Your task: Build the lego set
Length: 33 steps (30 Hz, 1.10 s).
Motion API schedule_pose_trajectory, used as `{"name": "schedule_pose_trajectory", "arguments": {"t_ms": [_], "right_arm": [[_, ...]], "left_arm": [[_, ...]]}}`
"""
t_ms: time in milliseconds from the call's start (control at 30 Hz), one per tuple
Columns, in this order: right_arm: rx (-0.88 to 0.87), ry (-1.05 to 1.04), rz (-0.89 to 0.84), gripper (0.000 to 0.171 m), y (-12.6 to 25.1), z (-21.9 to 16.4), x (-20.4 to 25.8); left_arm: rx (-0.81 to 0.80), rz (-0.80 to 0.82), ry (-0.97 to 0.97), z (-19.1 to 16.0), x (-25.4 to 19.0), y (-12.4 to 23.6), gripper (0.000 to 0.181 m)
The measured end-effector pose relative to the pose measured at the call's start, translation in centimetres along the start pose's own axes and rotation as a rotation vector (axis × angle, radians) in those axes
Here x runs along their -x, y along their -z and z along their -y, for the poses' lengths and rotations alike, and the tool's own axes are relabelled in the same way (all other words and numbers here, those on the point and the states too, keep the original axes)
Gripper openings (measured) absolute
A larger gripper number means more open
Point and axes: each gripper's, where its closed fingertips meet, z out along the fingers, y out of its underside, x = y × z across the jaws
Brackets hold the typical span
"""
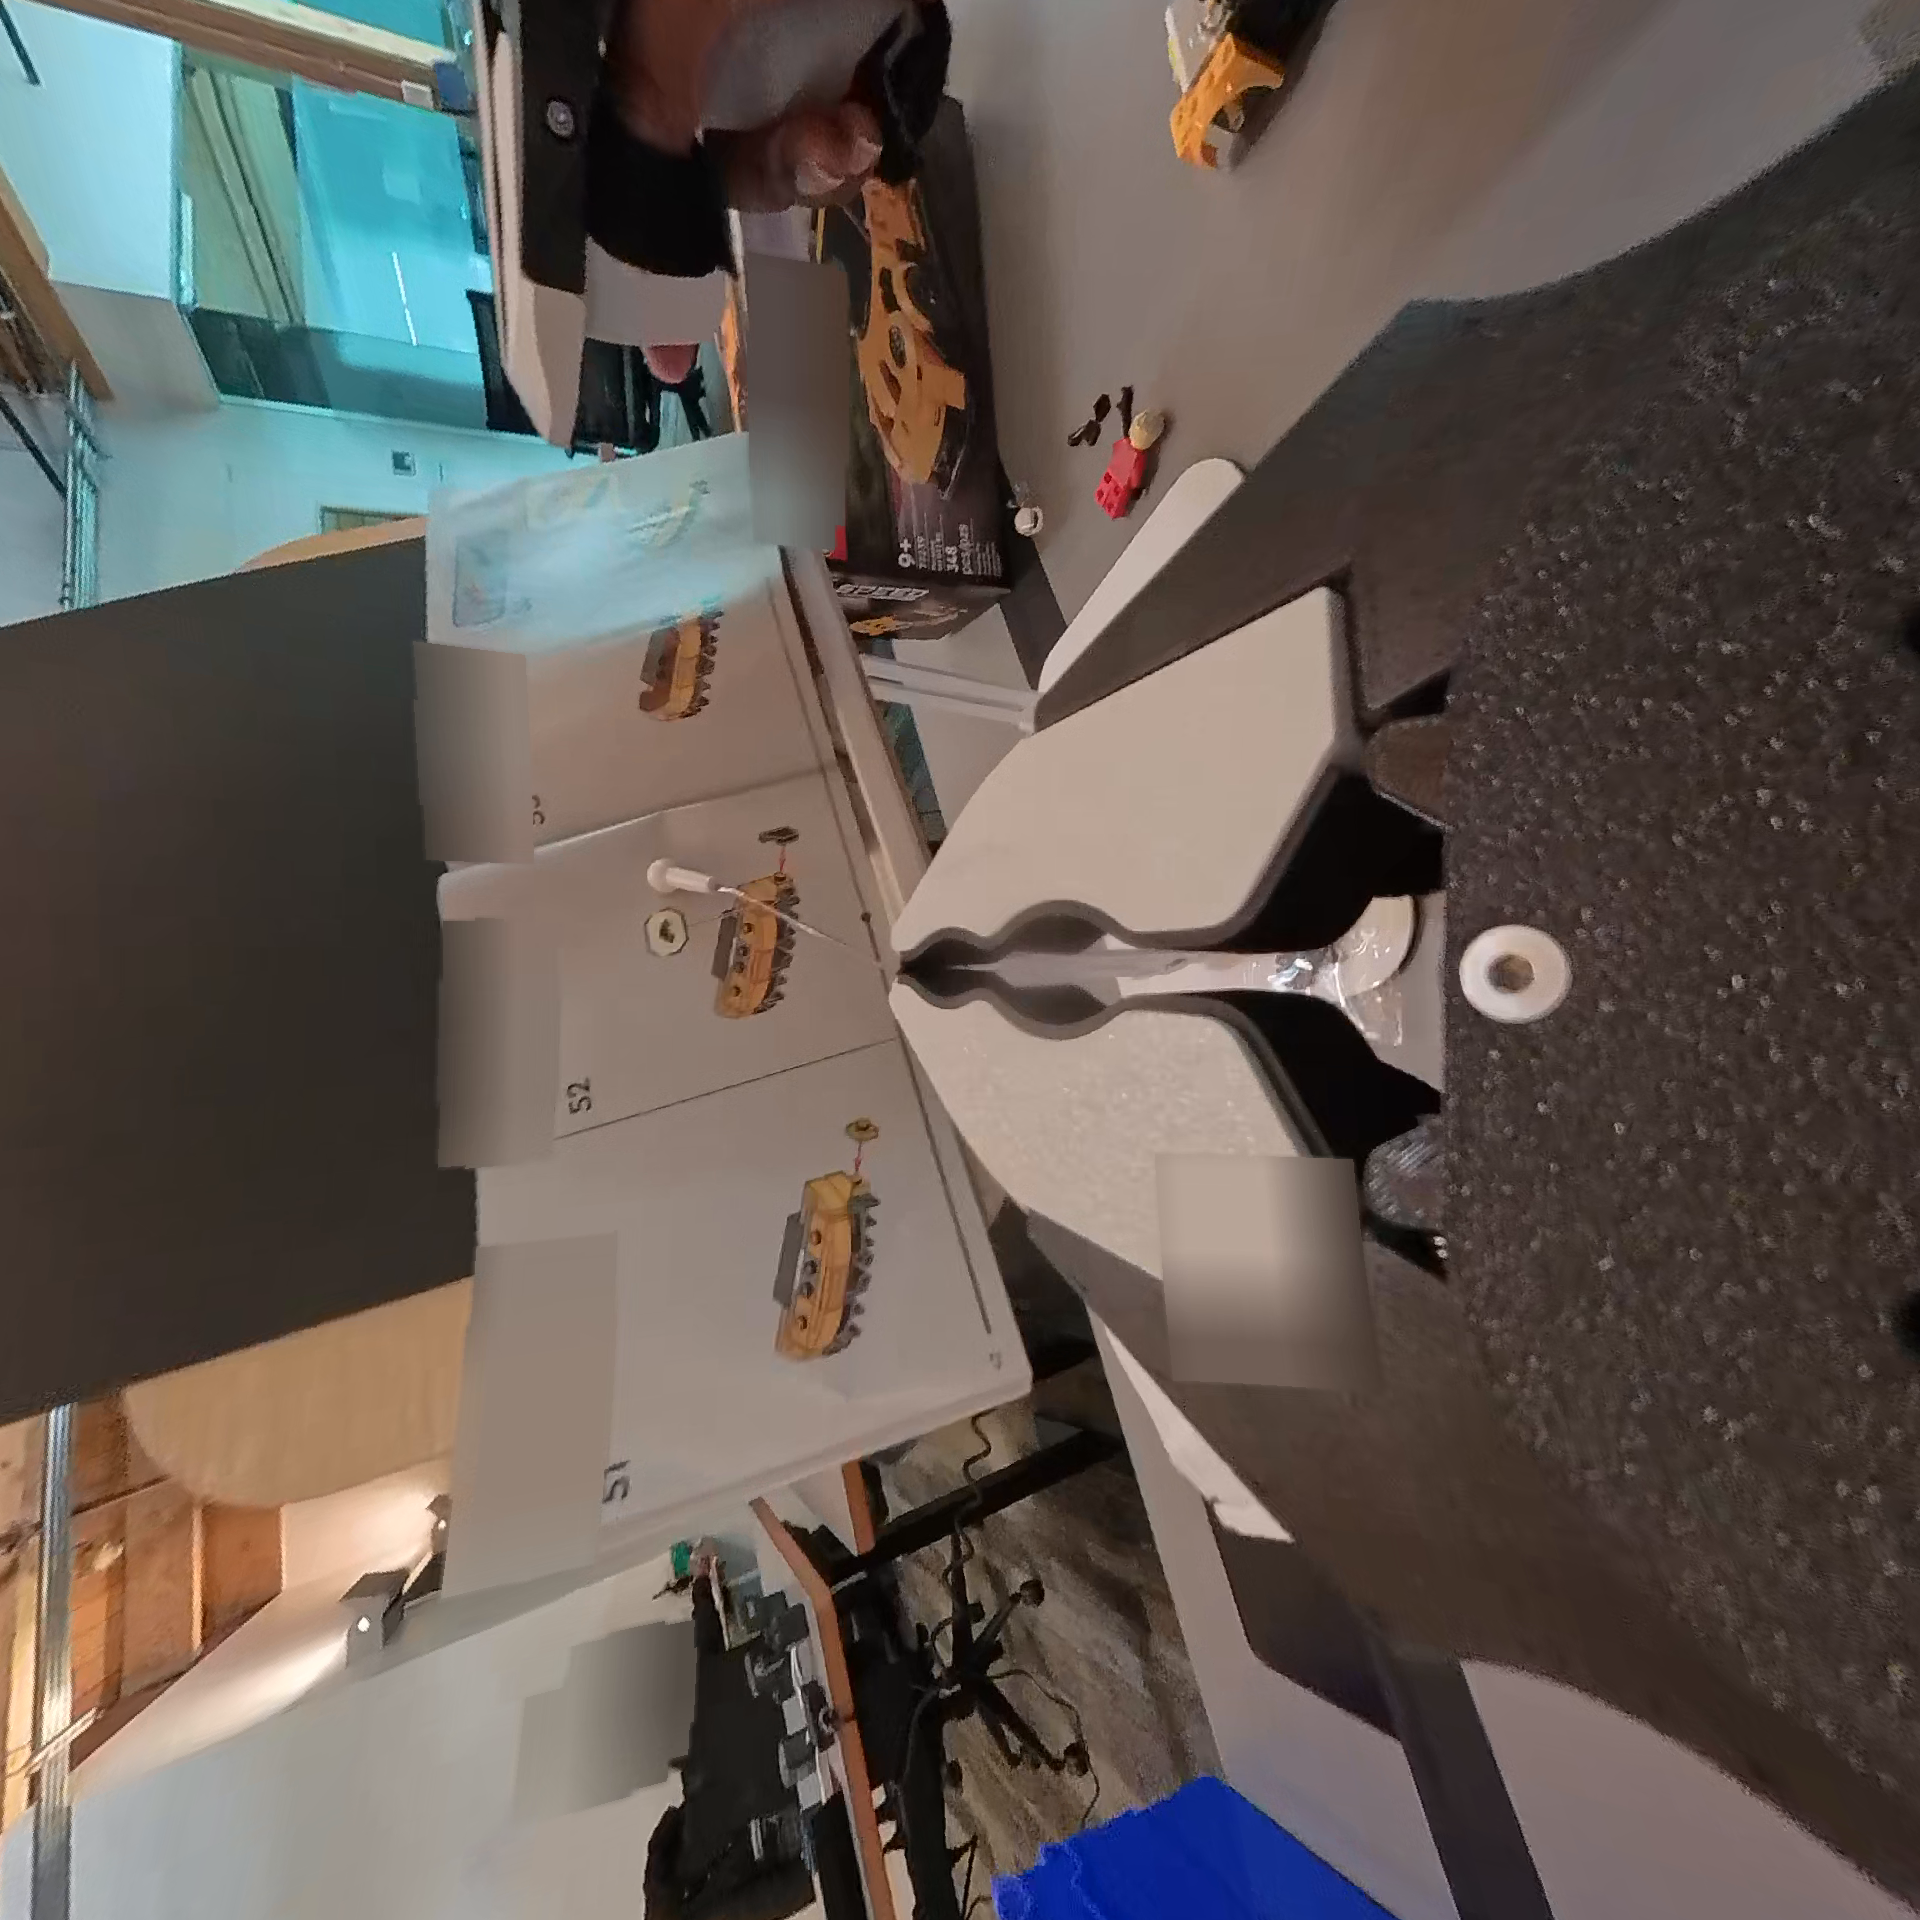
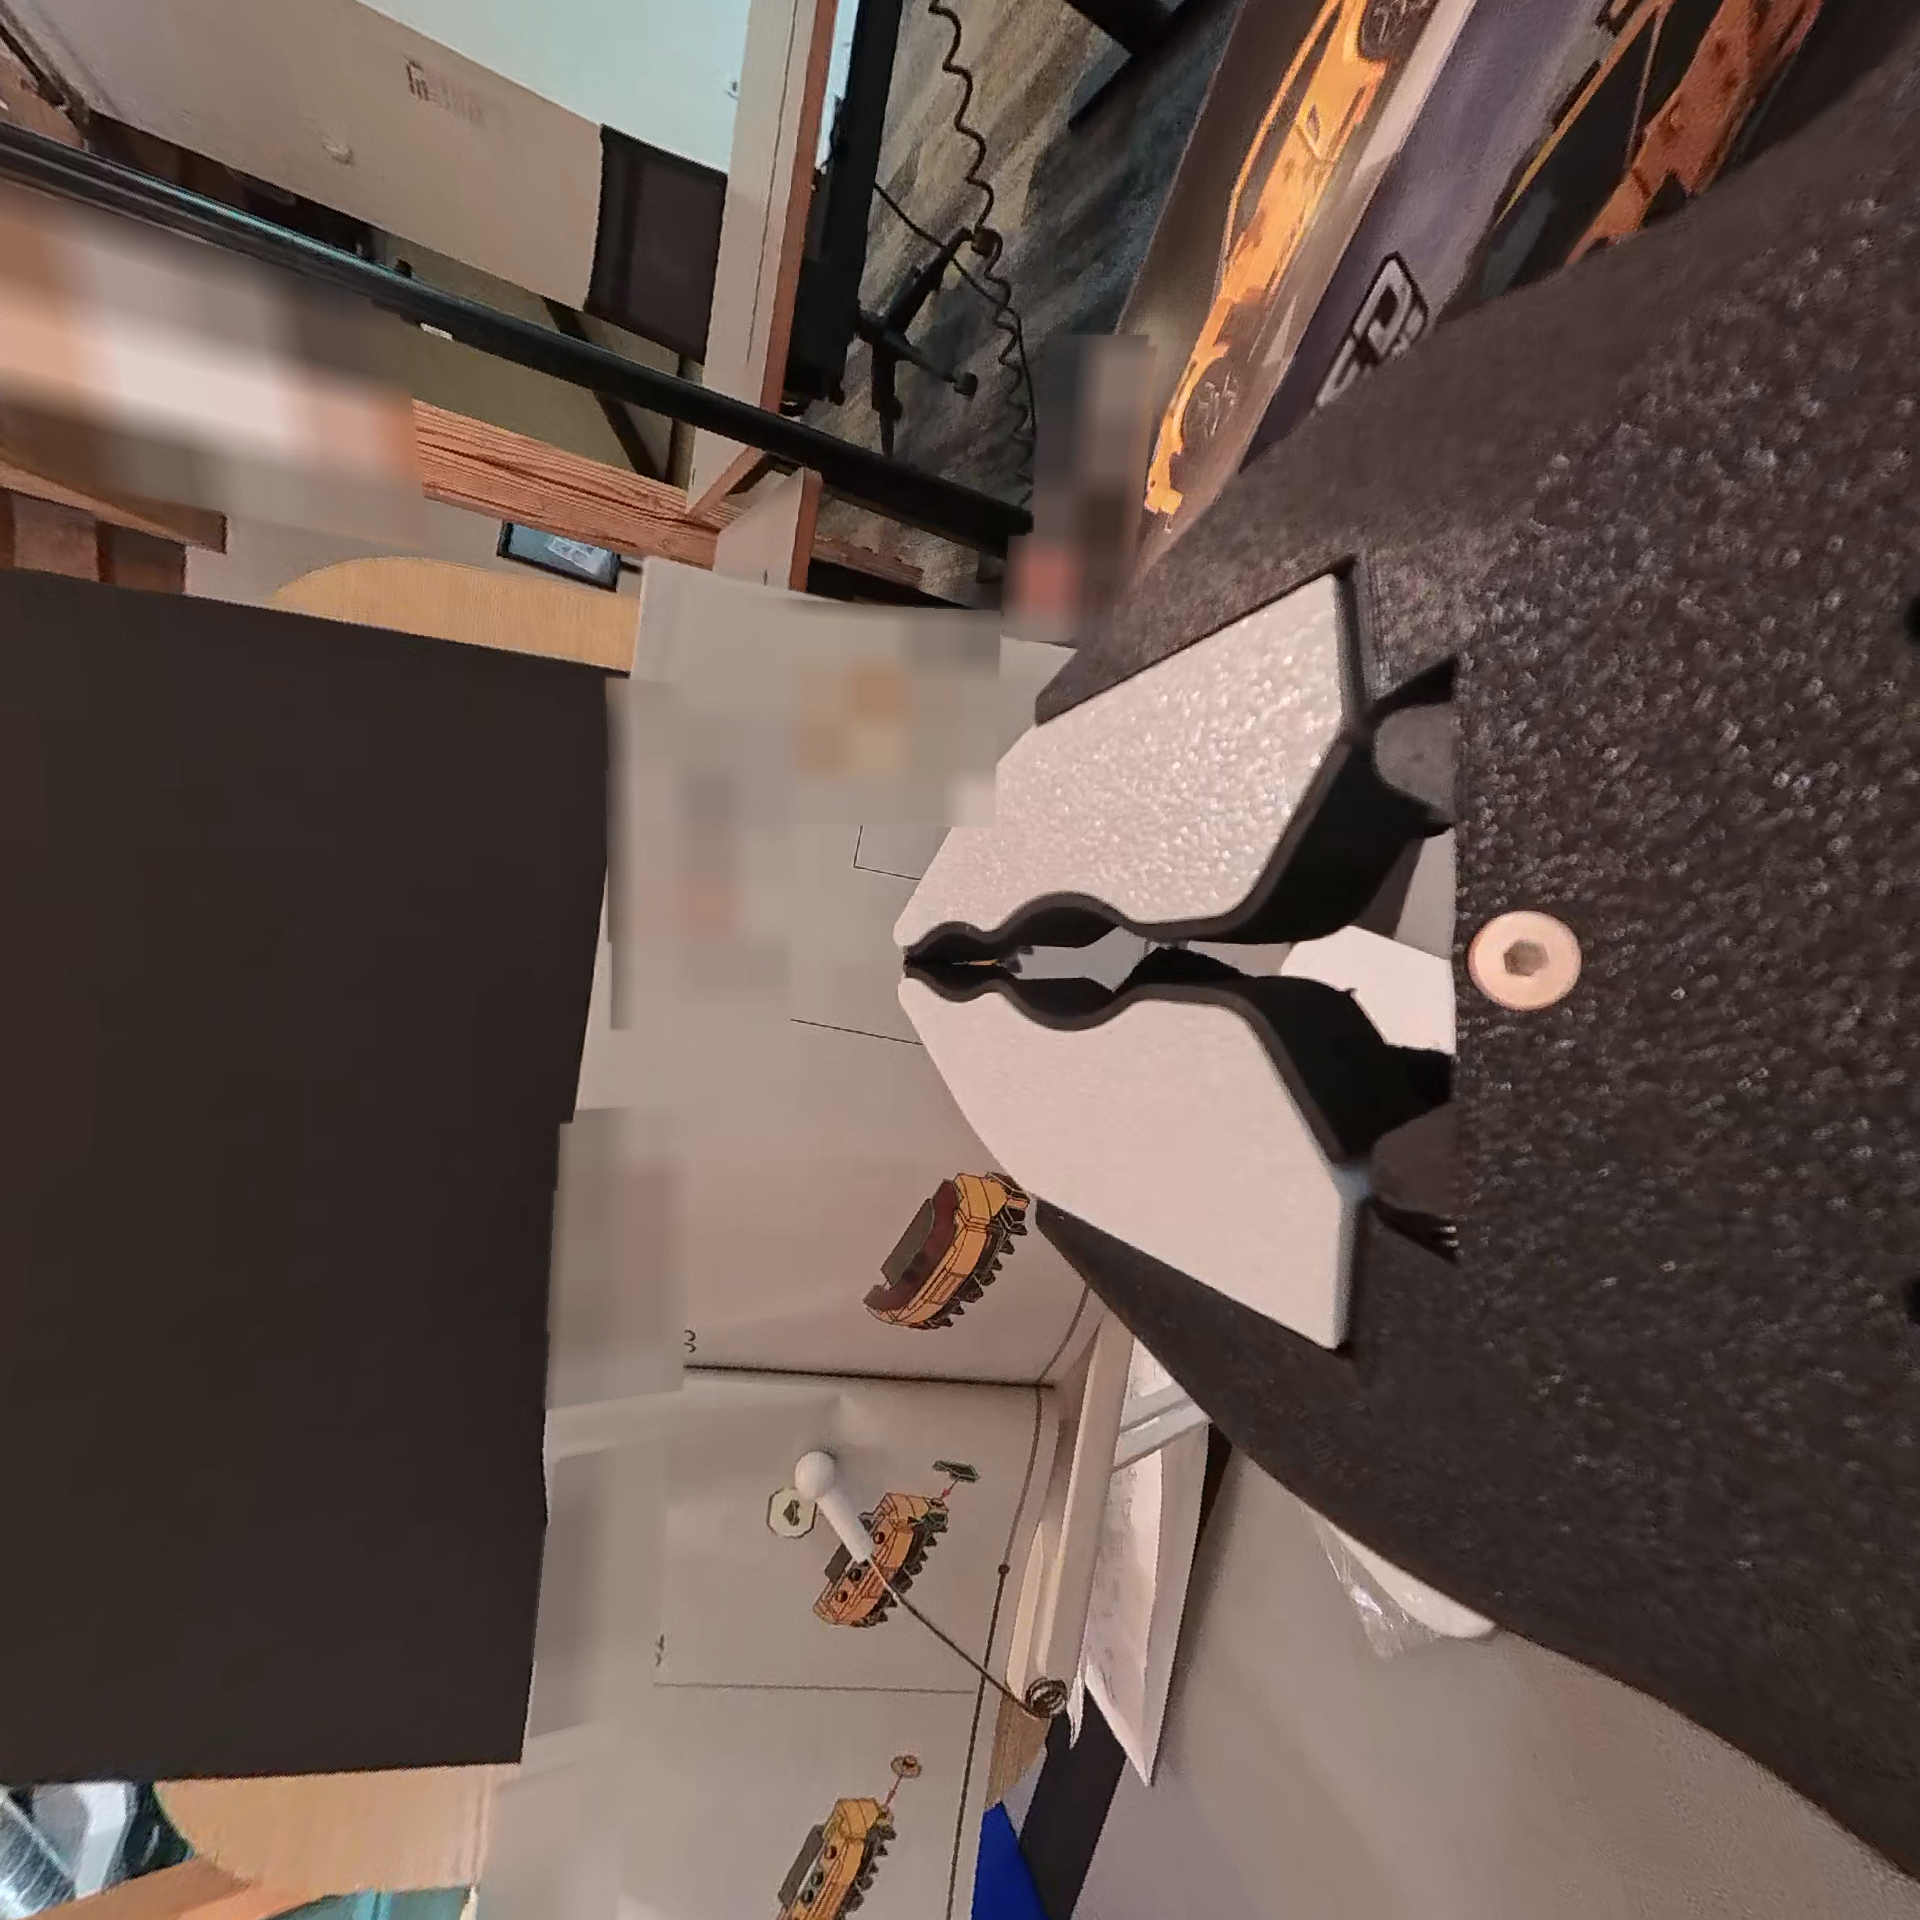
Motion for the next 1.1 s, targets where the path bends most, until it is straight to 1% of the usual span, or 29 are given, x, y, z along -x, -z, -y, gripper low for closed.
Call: {"name": "schedule_pose_trajectory", "arguments": {"t_ms": [133, 200, 600, 967, 1100], "right_arm": [[-0.03, 0.032, 0.004, 0.0, 0.2, 0.7, 0.4], [-0.037, 0.032, 0.014, 0.0, 0.2, 0.8, 0.6], [-0.086, -0.008, 0.026, 0.0, 0.7, 2.0, 0.0], [-0.125, 0.014, 0.02, 0.0, 1.1, 3.2, 0.6], [-0.124, 0.03, 0.02, 0.0, 1.2, 3.3, 0.9]], "left_arm": [[0.016, -0.037, 0.028, -0.8, -0.8, -0.2, 0.005], [0.017, -0.028, 0.025, -0.9, -0.8, -0.3, 0.0], [0.024, -0.032, 0.001, -1.4, -1.5, -0.5, 0.0], [0.024, -0.034, -0.004, -1.4, -1.4, -0.4, 0.0], [0.051, -0.02, 0.027, -1.5, -1.1, -0.4, 0.0]]}}
